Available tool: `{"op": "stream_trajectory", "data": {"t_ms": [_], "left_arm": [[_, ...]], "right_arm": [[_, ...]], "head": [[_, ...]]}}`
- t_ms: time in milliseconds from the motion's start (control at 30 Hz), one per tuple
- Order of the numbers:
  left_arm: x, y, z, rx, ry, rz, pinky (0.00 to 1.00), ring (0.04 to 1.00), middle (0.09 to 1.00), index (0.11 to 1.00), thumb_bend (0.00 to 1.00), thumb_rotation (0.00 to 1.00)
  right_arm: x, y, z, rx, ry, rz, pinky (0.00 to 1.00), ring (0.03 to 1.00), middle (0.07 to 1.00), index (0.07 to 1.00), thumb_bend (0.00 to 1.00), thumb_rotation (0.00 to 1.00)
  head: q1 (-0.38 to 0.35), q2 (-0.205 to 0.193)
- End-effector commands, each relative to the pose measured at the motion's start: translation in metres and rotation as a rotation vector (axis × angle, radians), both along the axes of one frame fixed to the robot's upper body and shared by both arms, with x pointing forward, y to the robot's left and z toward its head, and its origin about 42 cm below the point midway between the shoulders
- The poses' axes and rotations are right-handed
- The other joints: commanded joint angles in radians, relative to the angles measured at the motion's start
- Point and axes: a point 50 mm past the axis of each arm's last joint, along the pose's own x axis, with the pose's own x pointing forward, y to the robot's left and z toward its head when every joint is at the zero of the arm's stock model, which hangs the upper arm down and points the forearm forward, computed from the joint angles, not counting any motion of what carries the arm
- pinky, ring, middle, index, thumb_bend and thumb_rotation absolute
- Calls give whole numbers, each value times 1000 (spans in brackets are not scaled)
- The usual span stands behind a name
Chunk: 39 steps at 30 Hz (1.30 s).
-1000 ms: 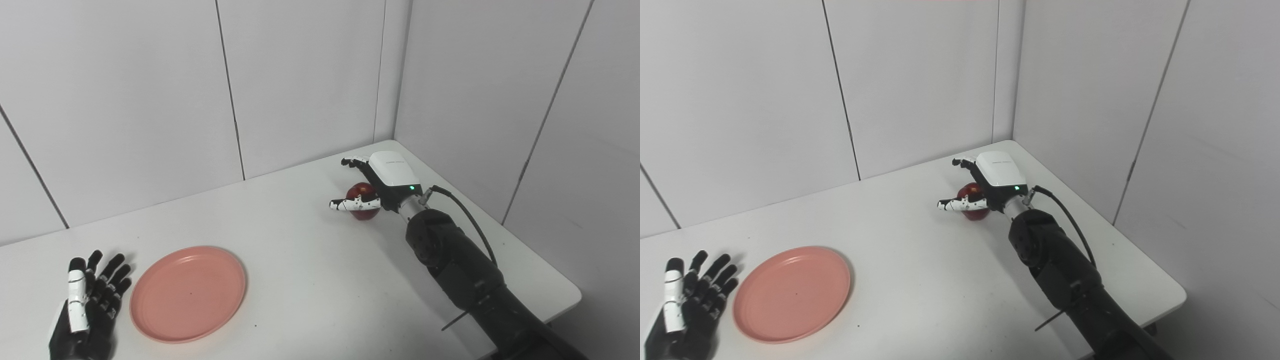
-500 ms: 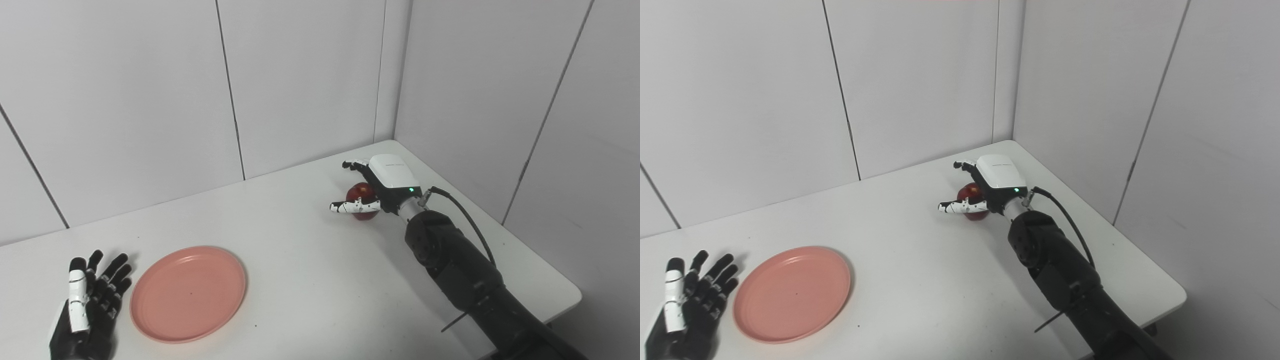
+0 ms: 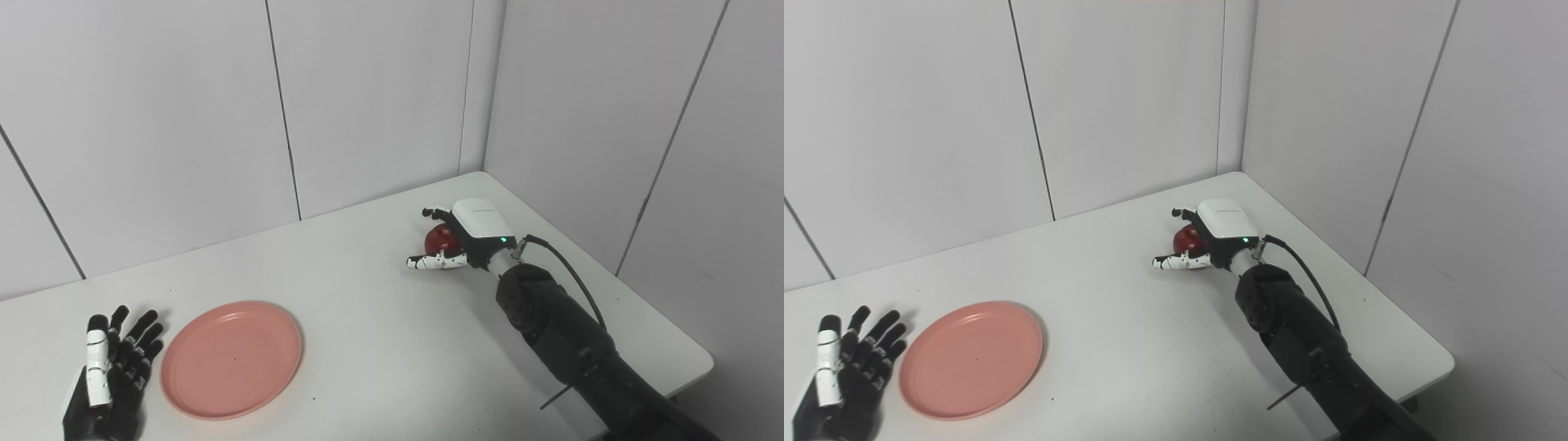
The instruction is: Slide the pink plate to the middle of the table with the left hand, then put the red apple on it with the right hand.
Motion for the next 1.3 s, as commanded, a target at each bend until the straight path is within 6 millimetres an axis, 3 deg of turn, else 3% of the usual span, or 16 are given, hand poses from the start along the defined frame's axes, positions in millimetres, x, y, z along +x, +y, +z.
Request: {"op": "stream_trajectory", "data": {"t_ms": [0, 733, 1267], "left_arm": [[-16, 1, -32, 24, 138, -4, 956, 917, 900, 1000, 649, 1000], [-17, 3, -33, 33, 140, -14, 961, 925, 905, 1000, 656, 1000], [-18, 2, -33, 36, 145, -13, 959, 923, 899, 1000, 647, 1000]], "right_arm": [[9, -10, 26, -29, -67, -11, 616, 741, 785, 790, 972, 757], [7, -14, 21, -21, -47, -28, 658, 772, 796, 755, 970, 754], [4, -15, 12, -10, -17, -47, 585, 718, 763, 714, 948, 685]], "head": [[0, 1], [1, 6], [5, 11]]}}
